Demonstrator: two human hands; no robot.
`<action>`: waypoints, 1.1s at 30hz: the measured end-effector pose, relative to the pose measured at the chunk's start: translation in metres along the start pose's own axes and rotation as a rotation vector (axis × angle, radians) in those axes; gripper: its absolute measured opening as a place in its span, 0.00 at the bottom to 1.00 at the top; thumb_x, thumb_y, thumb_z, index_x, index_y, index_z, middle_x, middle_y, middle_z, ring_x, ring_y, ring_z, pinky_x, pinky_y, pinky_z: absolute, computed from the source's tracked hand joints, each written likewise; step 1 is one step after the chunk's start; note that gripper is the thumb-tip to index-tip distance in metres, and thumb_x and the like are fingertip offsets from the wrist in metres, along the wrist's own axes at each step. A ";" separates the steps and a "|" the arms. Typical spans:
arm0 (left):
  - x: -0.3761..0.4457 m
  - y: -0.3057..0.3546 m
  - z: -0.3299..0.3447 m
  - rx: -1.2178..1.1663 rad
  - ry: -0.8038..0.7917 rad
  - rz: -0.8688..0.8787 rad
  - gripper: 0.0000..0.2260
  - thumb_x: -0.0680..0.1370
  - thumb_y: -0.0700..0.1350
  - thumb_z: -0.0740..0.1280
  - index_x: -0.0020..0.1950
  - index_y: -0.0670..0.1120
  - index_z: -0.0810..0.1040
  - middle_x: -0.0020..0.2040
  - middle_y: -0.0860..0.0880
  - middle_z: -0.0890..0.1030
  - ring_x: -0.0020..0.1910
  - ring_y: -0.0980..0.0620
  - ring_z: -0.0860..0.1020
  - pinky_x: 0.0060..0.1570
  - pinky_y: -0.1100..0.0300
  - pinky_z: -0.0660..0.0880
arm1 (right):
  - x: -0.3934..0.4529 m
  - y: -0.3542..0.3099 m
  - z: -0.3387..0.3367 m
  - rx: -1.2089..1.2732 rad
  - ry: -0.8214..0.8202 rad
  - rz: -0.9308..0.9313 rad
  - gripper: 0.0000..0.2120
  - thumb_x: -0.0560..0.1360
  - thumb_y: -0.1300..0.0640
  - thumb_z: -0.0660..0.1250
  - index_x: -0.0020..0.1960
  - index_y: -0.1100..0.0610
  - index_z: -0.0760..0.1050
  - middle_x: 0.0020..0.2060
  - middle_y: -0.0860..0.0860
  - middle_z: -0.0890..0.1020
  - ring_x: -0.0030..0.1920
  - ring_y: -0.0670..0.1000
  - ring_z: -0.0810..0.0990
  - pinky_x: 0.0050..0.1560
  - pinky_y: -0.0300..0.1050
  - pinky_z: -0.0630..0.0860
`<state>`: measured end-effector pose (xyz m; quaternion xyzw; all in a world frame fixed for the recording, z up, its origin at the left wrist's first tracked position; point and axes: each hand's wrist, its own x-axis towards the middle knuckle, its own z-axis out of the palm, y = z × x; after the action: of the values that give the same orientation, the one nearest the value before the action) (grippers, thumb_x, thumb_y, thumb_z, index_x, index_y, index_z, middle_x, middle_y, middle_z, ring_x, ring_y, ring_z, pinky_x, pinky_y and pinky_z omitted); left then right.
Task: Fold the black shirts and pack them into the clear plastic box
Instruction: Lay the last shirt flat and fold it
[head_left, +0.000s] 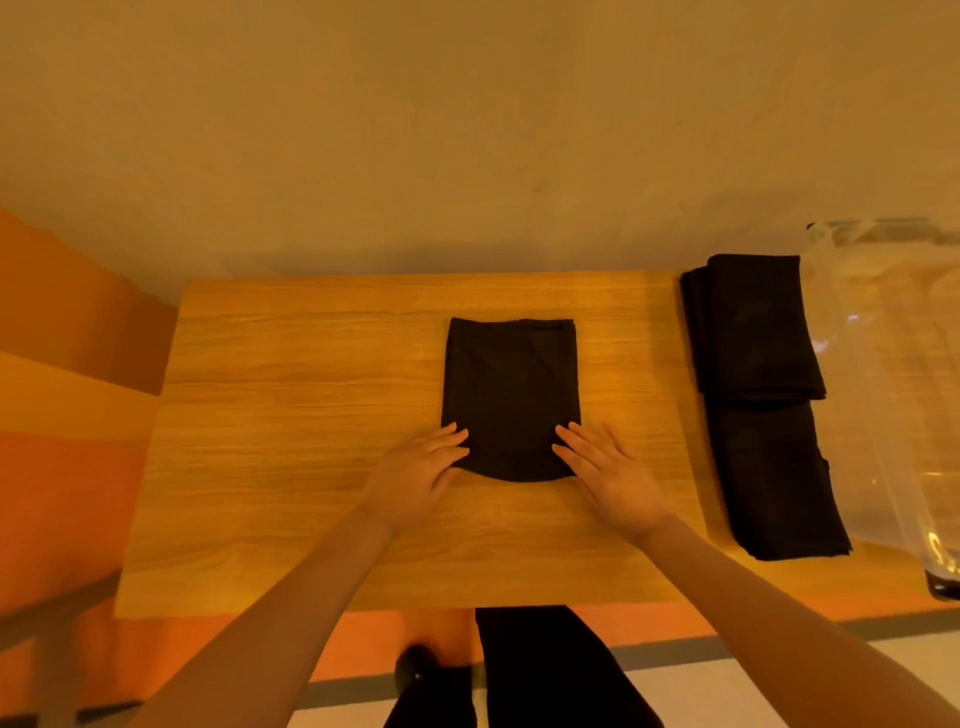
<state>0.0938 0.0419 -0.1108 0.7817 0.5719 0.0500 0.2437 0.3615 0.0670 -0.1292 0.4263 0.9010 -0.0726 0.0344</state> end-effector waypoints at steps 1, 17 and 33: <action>-0.002 0.003 0.000 -0.095 -0.004 -0.078 0.15 0.80 0.44 0.60 0.66 0.48 0.73 0.70 0.52 0.70 0.71 0.56 0.64 0.68 0.64 0.58 | 0.001 -0.001 -0.003 0.047 0.017 0.012 0.22 0.65 0.58 0.76 0.58 0.54 0.78 0.60 0.52 0.79 0.62 0.51 0.76 0.70 0.54 0.64; 0.035 0.015 -0.022 -0.719 0.351 -0.624 0.08 0.80 0.45 0.59 0.55 0.44 0.75 0.47 0.51 0.76 0.48 0.54 0.75 0.39 0.69 0.69 | 0.057 -0.009 -0.048 1.075 0.007 0.683 0.07 0.80 0.56 0.58 0.51 0.56 0.74 0.40 0.48 0.77 0.43 0.48 0.76 0.38 0.38 0.70; 0.087 0.010 -0.006 -0.772 0.434 -0.737 0.15 0.78 0.43 0.64 0.64 0.45 0.71 0.62 0.46 0.76 0.63 0.50 0.73 0.54 0.65 0.68 | 0.068 0.007 -0.022 1.254 0.088 0.880 0.22 0.76 0.60 0.66 0.68 0.51 0.67 0.60 0.52 0.76 0.61 0.50 0.75 0.56 0.46 0.77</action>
<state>0.1299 0.1218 -0.1182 0.3569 0.7838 0.3263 0.3897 0.3244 0.1268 -0.1164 0.6879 0.4392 -0.5327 -0.2238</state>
